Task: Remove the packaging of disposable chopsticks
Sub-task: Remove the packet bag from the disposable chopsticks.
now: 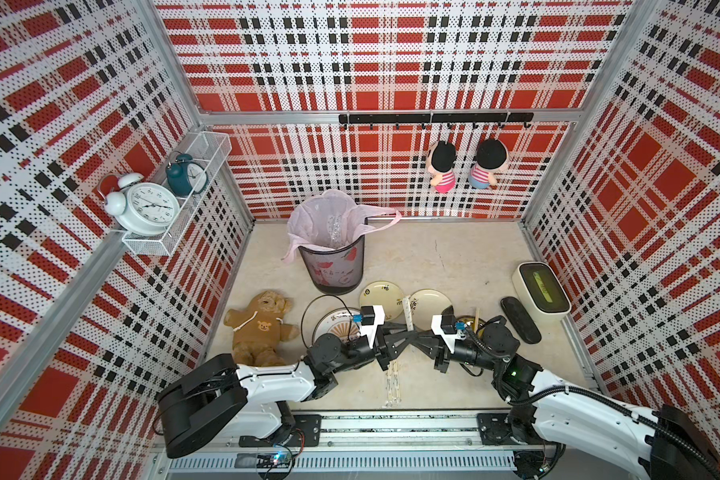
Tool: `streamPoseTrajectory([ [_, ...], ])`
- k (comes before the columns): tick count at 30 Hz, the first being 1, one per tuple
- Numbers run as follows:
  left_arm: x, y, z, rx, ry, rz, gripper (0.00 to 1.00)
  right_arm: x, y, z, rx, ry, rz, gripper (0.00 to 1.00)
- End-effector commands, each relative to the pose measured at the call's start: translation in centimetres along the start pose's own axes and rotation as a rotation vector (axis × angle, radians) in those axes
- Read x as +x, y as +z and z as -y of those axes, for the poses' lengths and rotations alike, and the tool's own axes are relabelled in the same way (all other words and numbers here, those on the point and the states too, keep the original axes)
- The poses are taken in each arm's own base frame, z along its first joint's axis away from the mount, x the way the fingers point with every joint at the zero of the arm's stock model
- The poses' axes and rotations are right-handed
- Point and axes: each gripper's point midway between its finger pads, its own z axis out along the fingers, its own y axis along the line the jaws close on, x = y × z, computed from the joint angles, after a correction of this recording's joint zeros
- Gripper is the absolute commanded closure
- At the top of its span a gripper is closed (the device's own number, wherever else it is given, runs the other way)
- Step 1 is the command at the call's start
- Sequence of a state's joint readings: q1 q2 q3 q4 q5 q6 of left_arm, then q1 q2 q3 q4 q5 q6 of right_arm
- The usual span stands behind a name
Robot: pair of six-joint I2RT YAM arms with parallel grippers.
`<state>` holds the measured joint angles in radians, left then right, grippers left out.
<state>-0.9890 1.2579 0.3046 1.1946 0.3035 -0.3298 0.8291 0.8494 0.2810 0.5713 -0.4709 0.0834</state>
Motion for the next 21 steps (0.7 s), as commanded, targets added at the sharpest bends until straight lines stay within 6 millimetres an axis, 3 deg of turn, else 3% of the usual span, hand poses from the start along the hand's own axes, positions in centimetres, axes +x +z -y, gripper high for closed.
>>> streamPoseTrajectory([
  [1,-0.9,0.6,0.7,0.023,0.013,-0.019,0.62,-0.7,-0.3,0.0,0.010,-0.033,0.061,1.00],
  [6,-4.5,0.8,1.1,-0.003,0.071,0.054,0.39,0.8,-0.4,0.0,0.011,-0.011,0.032,1.00],
  [9,-6.6,0.7,0.9,-0.048,0.120,0.102,0.30,1.4,-0.6,-0.2,0.001,-0.001,0.026,1.00],
  [11,-7.5,0.9,0.8,-0.067,0.148,0.115,0.29,1.7,-0.8,-0.5,-0.007,0.004,0.024,1.00],
  [15,-8.6,1.5,1.3,-0.049,0.178,0.129,0.38,2.0,-1.2,-0.8,-0.014,0.007,0.030,1.00],
  [18,-8.4,2.3,1.5,-0.027,0.182,0.110,0.52,1.9,-1.4,-0.9,-0.016,0.006,0.035,1.00],
  [21,-7.9,2.9,1.4,-0.016,0.173,0.088,0.83,1.8,-1.6,-1.0,-0.019,0.003,0.040,1.00],
])
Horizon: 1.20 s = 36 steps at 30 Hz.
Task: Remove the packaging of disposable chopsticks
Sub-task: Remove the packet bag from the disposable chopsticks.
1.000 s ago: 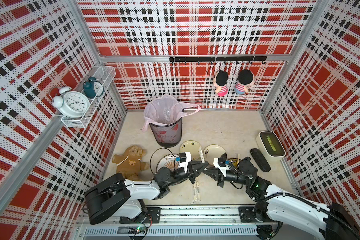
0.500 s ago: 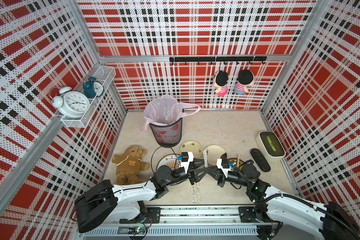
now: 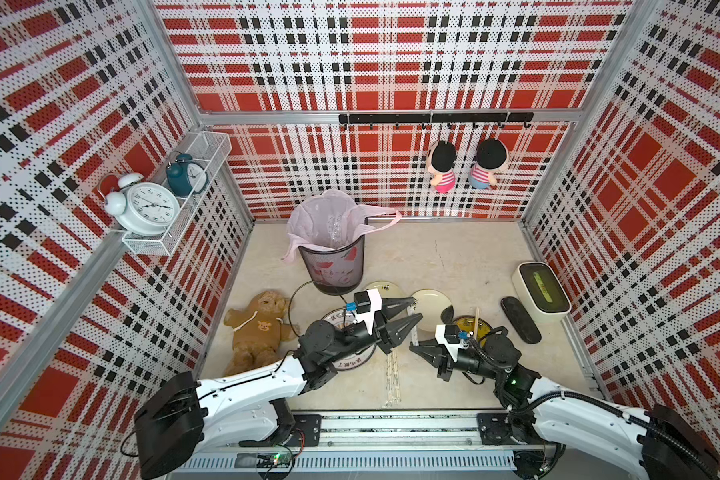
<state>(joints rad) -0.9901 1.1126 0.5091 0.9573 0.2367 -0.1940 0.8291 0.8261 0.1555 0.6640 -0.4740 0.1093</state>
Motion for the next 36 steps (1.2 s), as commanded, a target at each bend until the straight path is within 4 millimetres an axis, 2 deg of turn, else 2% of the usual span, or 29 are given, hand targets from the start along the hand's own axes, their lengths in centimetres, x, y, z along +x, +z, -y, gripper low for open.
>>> streamPoseTrajectory([
  [1,1.0,0.7,0.3,0.023,0.004,-0.042,0.88,-1.3,-0.3,-0.4,-0.015,-0.029,0.051,1.00],
  [9,3.1,0.4,0.4,0.015,-0.029,-0.088,0.90,-4.1,-0.9,-1.3,-0.048,-0.049,0.133,1.00],
  [12,4.3,0.1,0.3,0.005,-0.049,-0.115,0.97,-5.3,-0.9,-1.4,-0.049,-0.063,0.158,1.00],
  [15,5.4,-0.2,0.1,-0.007,-0.062,-0.143,0.97,-6.2,-0.8,-1.3,-0.048,-0.077,0.174,1.00],
  [19,6.9,-0.8,0.1,-0.003,-0.076,-0.177,0.94,-6.9,-0.4,-1.1,-0.045,-0.091,0.175,1.00],
  [30,10.7,-1.7,-0.4,-0.012,-0.113,-0.274,0.94,-9.2,-0.4,-1.6,-0.068,-0.126,0.209,1.00],
  [34,11.1,-2.0,0.7,0.099,-0.163,-0.288,0.93,-9.3,-0.6,-1.6,-0.059,-0.130,0.208,1.00],
  [36,11.4,-2.1,0.5,0.088,-0.152,-0.308,0.92,-9.1,-0.6,-1.6,-0.058,-0.129,0.196,1.00],
])
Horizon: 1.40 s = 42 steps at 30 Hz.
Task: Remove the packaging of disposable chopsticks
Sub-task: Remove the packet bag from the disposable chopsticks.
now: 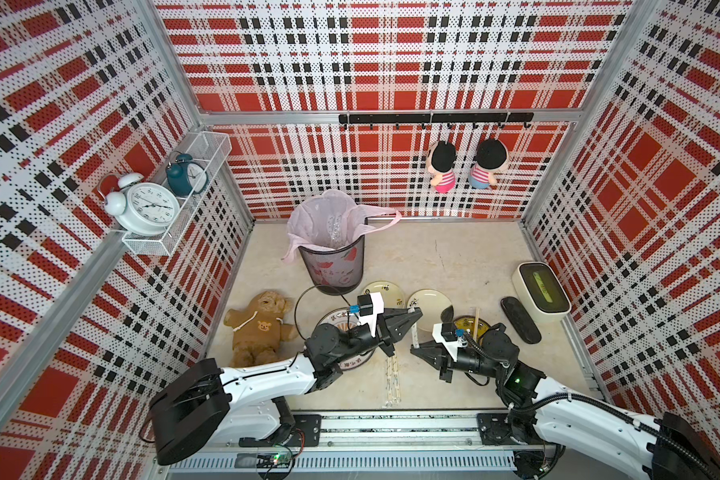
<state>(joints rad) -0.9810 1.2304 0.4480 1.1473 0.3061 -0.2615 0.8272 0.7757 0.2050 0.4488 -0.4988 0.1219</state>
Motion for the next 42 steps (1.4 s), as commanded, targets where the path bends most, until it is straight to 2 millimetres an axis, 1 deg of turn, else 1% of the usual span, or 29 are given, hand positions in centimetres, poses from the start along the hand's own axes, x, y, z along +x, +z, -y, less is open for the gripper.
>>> streamPoseTrajectory([
  [1,8.6,-1.7,-0.3,0.008,-0.088,-0.306,0.92,-9.8,-1.4,-1.9,-0.042,-0.199,0.286,1.00],
  [3,8.8,-1.7,-0.6,-0.016,-0.072,-0.325,0.92,-9.3,-1.4,-1.9,-0.043,-0.194,0.271,1.00],
  [5,8.9,-1.7,-0.7,-0.024,-0.054,-0.341,0.89,-8.9,-1.4,-1.9,-0.046,-0.191,0.262,1.00],
  [9,9.1,-1.7,-0.2,0.010,-0.034,-0.367,0.90,-7.8,-1.5,-2.1,-0.057,-0.190,0.232,1.00],
  [12,8.8,-1.5,-0.1,-0.005,-0.019,-0.357,0.96,-7.5,-1.6,-2.1,-0.054,-0.187,0.229,1.00],
  [14,9.0,-1.3,-0.1,-0.017,-0.014,-0.365,0.97,-7.4,-1.6,-2.2,-0.058,-0.184,0.231,1.00],
  [16,9.6,-1.1,-0.4,-0.053,-0.004,-0.385,0.99,-7.7,-1.8,-2.3,-0.060,-0.184,0.246,1.00],
  [17,9.8,-1.1,-0.5,-0.058,-0.006,-0.391,0.98,-7.8,-1.9,-2.3,-0.060,-0.183,0.251,1.00],
  [19,10.2,-1.1,-0.5,-0.050,-0.019,-0.401,0.88,-8.4,-2.1,-2.5,-0.060,-0.187,0.269,1.00],
  [21,10.2,-1.0,-0.6,-0.057,-0.024,-0.402,0.99,-8.8,-2.2,-2.5,-0.059,-0.189,0.280,1.00],
  [22,10.2,-1.1,-0.7,-0.065,-0.026,-0.400,1.00,-8.9,-2.2,-2.5,-0.059,-0.191,0.282,1.00],
  [27,10.2,-1.1,-0.6,-0.060,-0.030,-0.400,1.00,-8.7,-2.3,-2.5,-0.057,-0.190,0.278,1.00],
  [30,11.0,-1.3,-0.6,-0.062,-0.039,-0.422,1.00,-9.6,-2.7,-2.6,-0.046,-0.203,0.314,1.00],
  [32,11.8,-1.6,-0.8,-0.067,-0.050,-0.445,0.96,-10.6,-3.0,-2.6,-0.038,-0.222,0.344,1.00],
  [34,12.7,-1.9,-1.2,-0.088,-0.060,-0.463,0.96,-11.8,-3.4,-2.8,-0.033,-0.244,0.380,1.00],
  [37,13.3,-2.1,-1.2,-0.087,-0.071,-0.474,1.00,-13.4,-3.8,-3.5,-0.057,-0.271,0.424,1.00],
  [38,13.5,-2.1,-1.2,-0.089,-0.073,-0.475,1.00,-13.9,-3.8,-3.8,-0.070,-0.275,0.430,1.00],
  [39,13.8,-2.2,-1.2,-0.090,-0.075,-0.481,0.98,-14.2,-3.8,-3.9,-0.081,-0.278,0.433,1.00],
  [41,14.5,-2.3,-0.9,-0.076,-0.085,-0.502,0.92,-14.6,-3.7,-4.2,-0.100,-0.283,0.443,1.00],
  [42,14.8,-2.4,-0.9,-0.081,-0.090,-0.509,0.92,-14.8,-3.7,-4.2,-0.099,-0.284,0.445,1.00],
])
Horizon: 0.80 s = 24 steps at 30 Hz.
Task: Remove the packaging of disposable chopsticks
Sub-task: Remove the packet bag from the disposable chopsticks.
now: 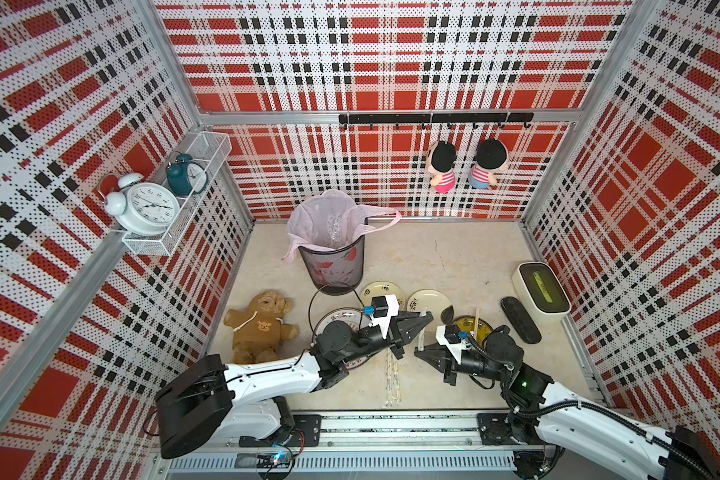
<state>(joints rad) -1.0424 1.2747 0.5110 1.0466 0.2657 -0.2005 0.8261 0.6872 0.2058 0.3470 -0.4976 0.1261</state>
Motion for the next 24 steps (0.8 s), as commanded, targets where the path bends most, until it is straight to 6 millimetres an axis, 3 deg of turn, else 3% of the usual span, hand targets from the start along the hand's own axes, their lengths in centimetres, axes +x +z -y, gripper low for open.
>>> streamPoseTrajectory([
  [1,13.4,-3.3,-1.5,-0.074,-0.113,-0.438,0.95,-14.8,-3.0,-3.9,-0.101,-0.294,0.453,1.00],
  [3,13.7,-3.8,-1.8,-0.092,-0.119,-0.440,1.00,-14.9,-3.0,-3.8,-0.096,-0.294,0.453,1.00],
  [6,13.7,-4.3,-2.1,-0.100,-0.125,-0.438,1.00,-14.9,-2.9,-3.8,-0.095,-0.293,0.450,1.00],
  [8,13.9,-4.4,-2.1,-0.103,-0.126,-0.441,0.92,-14.9,-2.9,-3.6,-0.086,-0.291,0.447,1.00],
  [10,13.9,-4.6,-2.2,-0.113,-0.126,-0.439,0.94,-14.9,-2.8,-3.4,-0.075,-0.288,0.447,1.00],
  [11,13.8,-4.7,-2.5,-0.126,-0.126,-0.433,1.00,-14.9,-2.8,-3.4,-0.072,-0.287,0.444,1.00],
  [15,13.6,-4.9,-2.8,-0.136,-0.124,-0.428,1.00,-14.5,-2.6,-3.1,-0.060,-0.281,0.426,1.00],
  [17,13.8,-4.9,-2.5,-0.126,-0.126,-0.434,0.92,-14.4,-2.6,-2.8,-0.043,-0.278,0.425,1.00],
  [19,13.8,-5.0,-2.6,-0.135,-0.121,-0.430,1.00,-14.2,-2.5,-2.6,-0.031,-0.276,0.416,1.00],
  [24,13.2,-4.8,-2.7,-0.142,-0.116,-0.413,0.97,-13.3,-2.2,-2.0,-0.011,-0.262,0.389,1.00],
])
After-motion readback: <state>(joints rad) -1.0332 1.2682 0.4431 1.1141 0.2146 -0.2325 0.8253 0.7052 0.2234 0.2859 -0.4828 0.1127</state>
